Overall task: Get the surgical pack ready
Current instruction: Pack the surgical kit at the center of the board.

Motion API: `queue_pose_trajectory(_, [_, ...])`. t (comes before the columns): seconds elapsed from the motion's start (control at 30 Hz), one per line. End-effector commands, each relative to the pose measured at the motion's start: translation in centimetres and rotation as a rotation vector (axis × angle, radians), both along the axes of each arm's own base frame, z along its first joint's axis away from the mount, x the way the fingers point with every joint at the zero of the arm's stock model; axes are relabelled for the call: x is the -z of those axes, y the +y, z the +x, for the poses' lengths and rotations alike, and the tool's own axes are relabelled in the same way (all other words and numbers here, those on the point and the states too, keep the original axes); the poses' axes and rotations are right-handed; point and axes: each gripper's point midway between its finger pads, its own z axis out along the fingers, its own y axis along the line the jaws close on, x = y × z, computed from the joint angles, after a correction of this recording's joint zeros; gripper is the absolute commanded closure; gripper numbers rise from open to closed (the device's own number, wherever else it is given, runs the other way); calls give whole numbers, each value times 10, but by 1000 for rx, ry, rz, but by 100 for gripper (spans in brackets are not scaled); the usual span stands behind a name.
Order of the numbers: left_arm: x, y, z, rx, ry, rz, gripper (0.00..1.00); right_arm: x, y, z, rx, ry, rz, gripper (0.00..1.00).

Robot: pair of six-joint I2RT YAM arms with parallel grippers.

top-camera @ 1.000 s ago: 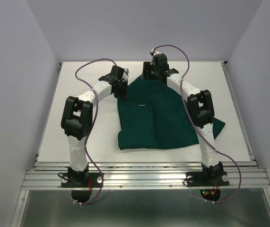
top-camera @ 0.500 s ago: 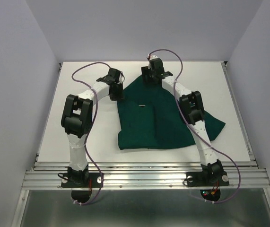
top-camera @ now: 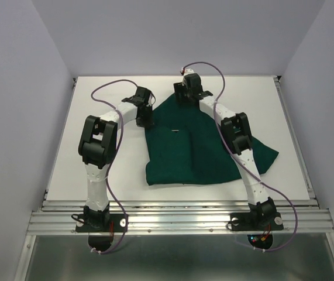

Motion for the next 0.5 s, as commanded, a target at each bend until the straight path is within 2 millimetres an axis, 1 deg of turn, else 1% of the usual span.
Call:
queue_pose_trajectory(0.0, [-53,12,20,-43,-127,-9,100,-74,-4,17,28,-189,45,23])
queue_pose_trajectory(0.03, [-61,13,21,-48,-146,-14,100,-79,-6,15,35,-200,46,24])
queue_pose_trajectory(0.07, [-64,14,22,-53,-156,-14,100,-83,-10,16,51,-216,43,24])
queue_pose_trajectory(0.1, [-68,16,23,-61,-167,-19,100,-92,-11,20,66,-260,56,23])
queue_pose_trajectory(0.13, [-73,16,23,-63,-187,-27,100,-89,-14,18,78,-259,48,23])
queue_pose_trajectory(0.2, [-72,17,23,-70,-188,-30,100,-87,-20,21,109,-267,33,22])
queue_pose_trajectory(0.3, [-63,19,24,-75,-167,-21,100,-81,-20,24,116,-264,31,22])
queue_pose_trajectory(0.37, [-52,19,23,-77,-149,-17,100,-78,-18,25,117,-261,40,21])
queue_pose_trajectory(0.4, [-42,18,24,-80,-140,-17,100,-76,-18,26,121,-260,42,21])
queue_pose_trajectory(0.47, [-32,17,23,-83,-116,-18,100,-74,-16,28,117,-259,52,21])
